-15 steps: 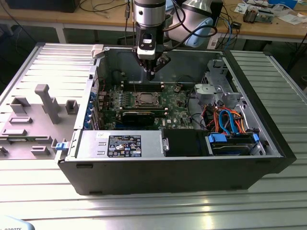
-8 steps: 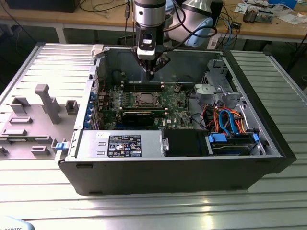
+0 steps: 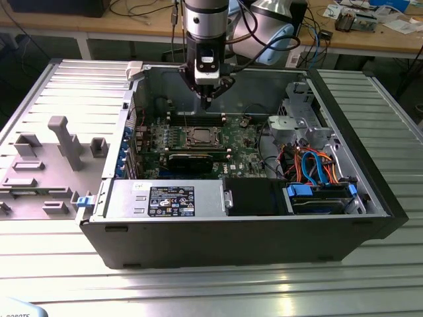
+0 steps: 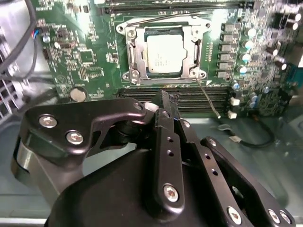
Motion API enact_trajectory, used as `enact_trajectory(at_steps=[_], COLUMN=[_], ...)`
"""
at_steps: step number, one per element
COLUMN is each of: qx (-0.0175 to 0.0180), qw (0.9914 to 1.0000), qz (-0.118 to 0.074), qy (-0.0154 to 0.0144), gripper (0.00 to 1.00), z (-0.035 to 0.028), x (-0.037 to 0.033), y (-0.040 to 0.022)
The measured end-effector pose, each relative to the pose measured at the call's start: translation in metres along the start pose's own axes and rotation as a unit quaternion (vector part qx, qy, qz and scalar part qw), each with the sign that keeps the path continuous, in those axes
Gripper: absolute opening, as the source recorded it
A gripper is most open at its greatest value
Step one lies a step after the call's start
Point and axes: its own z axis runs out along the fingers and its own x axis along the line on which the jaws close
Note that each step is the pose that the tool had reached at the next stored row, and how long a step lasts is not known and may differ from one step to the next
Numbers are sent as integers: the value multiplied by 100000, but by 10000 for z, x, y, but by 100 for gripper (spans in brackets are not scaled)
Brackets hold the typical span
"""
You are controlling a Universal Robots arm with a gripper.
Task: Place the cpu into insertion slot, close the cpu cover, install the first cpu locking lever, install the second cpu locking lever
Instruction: 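Install the first cpu locking lever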
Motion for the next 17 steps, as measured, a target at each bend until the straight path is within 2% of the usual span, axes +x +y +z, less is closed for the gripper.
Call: enact_trajectory(at_steps=[2,5,11,17], qx=[-58,-138,-181,-207], qw=[99972,99867,99815,99782], qz=[-2374,-5144,-6074,-6596], qy=[116,250,287,319], gripper=[11,11,11,11], z=[0,1,-5,-6], x=[1,9,129,139], y=[0,-6,-75,-83])
